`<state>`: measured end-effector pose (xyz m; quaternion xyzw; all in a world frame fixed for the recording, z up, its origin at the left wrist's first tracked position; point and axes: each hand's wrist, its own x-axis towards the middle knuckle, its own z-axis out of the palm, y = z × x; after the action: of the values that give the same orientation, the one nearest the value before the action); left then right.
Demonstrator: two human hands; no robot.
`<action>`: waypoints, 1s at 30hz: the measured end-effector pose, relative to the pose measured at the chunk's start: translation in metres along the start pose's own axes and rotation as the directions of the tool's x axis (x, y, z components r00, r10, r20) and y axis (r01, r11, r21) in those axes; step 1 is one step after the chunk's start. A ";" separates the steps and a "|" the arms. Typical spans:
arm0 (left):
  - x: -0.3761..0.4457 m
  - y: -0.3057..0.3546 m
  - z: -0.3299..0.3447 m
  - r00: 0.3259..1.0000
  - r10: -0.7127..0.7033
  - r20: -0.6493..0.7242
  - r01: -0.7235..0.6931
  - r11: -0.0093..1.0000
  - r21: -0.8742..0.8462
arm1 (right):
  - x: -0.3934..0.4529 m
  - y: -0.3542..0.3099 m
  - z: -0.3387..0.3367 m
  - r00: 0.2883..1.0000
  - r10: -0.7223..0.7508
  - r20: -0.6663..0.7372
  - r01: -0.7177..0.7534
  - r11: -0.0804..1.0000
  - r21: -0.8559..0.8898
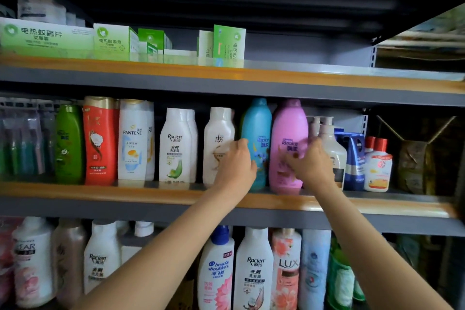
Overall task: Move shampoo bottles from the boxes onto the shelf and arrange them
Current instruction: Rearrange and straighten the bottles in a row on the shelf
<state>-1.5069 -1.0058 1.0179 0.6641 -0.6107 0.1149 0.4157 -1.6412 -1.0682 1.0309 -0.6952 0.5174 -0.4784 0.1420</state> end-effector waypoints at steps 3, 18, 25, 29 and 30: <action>-0.002 0.002 0.007 0.998 -0.042 0.054 0.041 0.999 0.021 | 0.007 0.013 0.003 0.975 0.108 0.194 -0.145 0.971 0.190; 0.000 0.007 0.020 0.996 -0.087 0.015 0.087 0.996 -0.012 | 0.014 0.014 -0.027 0.919 0.081 0.386 -0.150 0.977 0.152; -0.006 0.010 0.013 1.000 -0.024 -0.014 0.024 1.000 -0.006 | -0.008 -0.047 -0.026 0.912 -0.397 -0.100 0.392 0.918 -0.060; -0.004 0.012 0.007 1.000 -0.028 0.006 0.029 0.999 -0.037 | 0.011 -0.077 0.003 0.933 -0.345 0.098 0.357 0.919 -0.164; -0.004 0.011 0.004 1.000 -0.028 0.007 0.028 0.998 -0.049 | 0.013 -0.079 0.010 0.942 -0.306 0.135 0.326 0.931 -0.162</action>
<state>-1.5190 -1.0049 1.0173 0.6626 -0.6052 0.0918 0.4316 -1.5868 -1.0489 1.0880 -0.8042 0.4319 -0.4074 0.0267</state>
